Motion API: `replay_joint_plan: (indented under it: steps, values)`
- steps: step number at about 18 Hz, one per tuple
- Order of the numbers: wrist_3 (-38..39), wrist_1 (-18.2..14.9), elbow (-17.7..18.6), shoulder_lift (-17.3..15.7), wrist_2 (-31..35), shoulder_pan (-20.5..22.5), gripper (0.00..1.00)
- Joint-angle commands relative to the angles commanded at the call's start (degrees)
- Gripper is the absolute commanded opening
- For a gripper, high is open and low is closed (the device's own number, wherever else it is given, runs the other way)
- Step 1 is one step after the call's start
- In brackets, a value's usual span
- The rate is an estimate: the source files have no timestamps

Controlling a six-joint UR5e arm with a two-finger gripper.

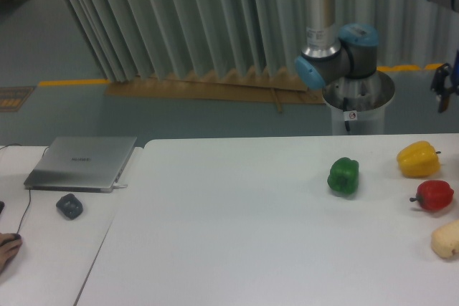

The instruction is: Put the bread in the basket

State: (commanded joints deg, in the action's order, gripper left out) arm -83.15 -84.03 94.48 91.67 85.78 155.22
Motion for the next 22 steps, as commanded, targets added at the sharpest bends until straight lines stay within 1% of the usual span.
replay_joint_plan:
  steps: [1, 2, 3, 5, 7, 8, 9, 10, 11, 12, 13, 14, 15, 16, 17, 19, 20, 22]
  values:
    - [0.3, 3.6, 0.1, 0.4, 0.0, -0.2, 1.0]
    - [0.3, 5.8, 0.3, 1.0, 0.0, -0.2, 1.0]
    - [-0.1, 7.2, -0.1, 1.7, -0.1, -0.1, 1.0]
    - [0.3, 7.3, -1.4, 2.8, 0.3, -0.2, 1.0]
    - [0.4, 7.4, -1.2, 3.2, 1.9, -0.7, 1.0]
    - [1.1, 7.7, -1.4, 3.9, 2.4, -1.5, 1.0]
    - [2.5, 8.0, -1.7, 5.7, 2.5, -1.9, 1.0]
    - [4.1, 9.6, -3.9, 8.6, 2.6, -3.5, 1.0]
    - [4.3, 9.8, -5.5, 10.4, 2.9, -4.8, 1.0]
    - [4.2, 9.9, -6.7, 11.8, 3.9, -5.9, 1.0]
    - [4.5, 10.4, -7.0, 13.1, 5.7, -7.8, 1.0]
    - [4.5, 12.4, -7.3, 14.2, 6.8, -8.9, 1.0]
    - [4.4, 13.9, -8.1, 15.5, 6.9, -9.1, 1.0]
    - [4.3, 14.8, -9.1, 17.8, 6.9, -9.5, 1.0]
    - [4.2, 15.9, -9.2, 19.0, 7.1, -9.5, 1.0]
    - [4.0, 19.8, -8.7, 21.3, 7.3, -9.5, 1.0]
    - [3.6, 20.8, -9.0, 22.5, 7.3, -9.5, 1.0]
    - [3.6, 21.2, -9.2, 23.5, 7.3, -9.4, 1.0]
